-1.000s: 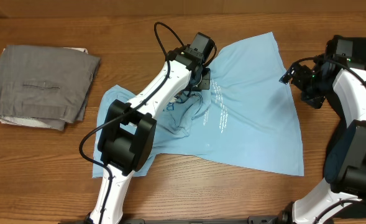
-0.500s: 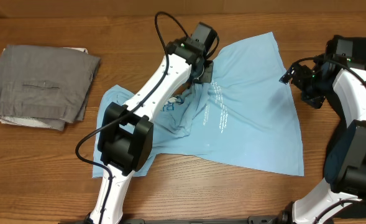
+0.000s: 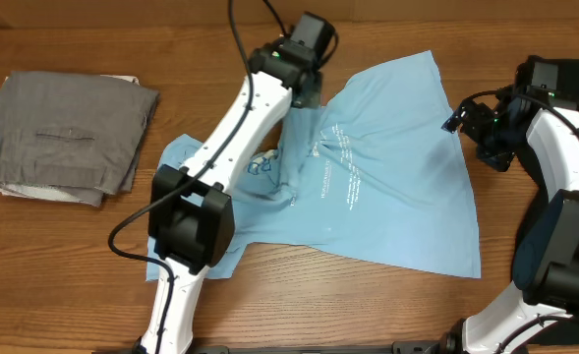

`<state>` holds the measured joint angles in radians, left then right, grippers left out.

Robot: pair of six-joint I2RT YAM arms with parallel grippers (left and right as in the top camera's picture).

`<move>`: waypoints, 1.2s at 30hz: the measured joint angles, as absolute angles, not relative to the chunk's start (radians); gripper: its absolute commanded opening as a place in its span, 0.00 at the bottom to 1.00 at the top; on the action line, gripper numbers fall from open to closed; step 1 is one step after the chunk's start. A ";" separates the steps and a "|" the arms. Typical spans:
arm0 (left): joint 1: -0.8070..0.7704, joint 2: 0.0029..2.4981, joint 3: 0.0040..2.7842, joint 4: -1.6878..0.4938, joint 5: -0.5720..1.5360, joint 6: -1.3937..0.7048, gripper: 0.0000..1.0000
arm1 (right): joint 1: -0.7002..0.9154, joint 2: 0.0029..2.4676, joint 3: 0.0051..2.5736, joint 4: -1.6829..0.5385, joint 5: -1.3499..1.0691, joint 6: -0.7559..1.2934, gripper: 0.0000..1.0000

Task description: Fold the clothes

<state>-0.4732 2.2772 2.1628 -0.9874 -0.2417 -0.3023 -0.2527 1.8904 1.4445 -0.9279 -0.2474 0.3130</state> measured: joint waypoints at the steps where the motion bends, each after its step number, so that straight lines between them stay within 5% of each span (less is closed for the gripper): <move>1: -0.460 2.277 2.163 -0.976 -0.257 -0.295 0.04 | -0.253 1.890 1.444 -0.928 -0.247 0.313 1.00; 8: -0.346 2.277 2.163 -0.794 -0.310 -0.214 0.06 | -0.253 1.890 1.444 -0.928 -0.247 0.313 1.00; 9: -0.327 2.277 2.163 -0.753 -0.313 -0.204 0.17 | -0.253 1.890 1.444 -0.928 -0.247 0.313 1.00; 12: -0.271 2.278 2.163 -0.646 -0.310 -0.180 0.90 | -0.253 1.890 1.444 -0.927 -0.247 0.313 1.00; 13: -0.252 2.278 2.163 -0.621 -0.302 -0.179 1.00 | -0.253 1.890 1.444 -0.928 -0.247 0.313 1.00; 24: -0.097 2.278 2.266 -0.859 -0.035 -0.211 1.00 | -0.253 1.890 1.444 -0.928 -0.247 0.313 1.00; 36: -0.318 2.279 2.230 -1.065 0.022 -0.324 0.99 | -0.253 1.890 1.444 -0.928 -0.247 0.313 1.00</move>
<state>-0.3176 2.2787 2.2295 -1.0645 0.0223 -0.3241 -0.2527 1.8904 1.4445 -0.9279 -0.2474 0.3130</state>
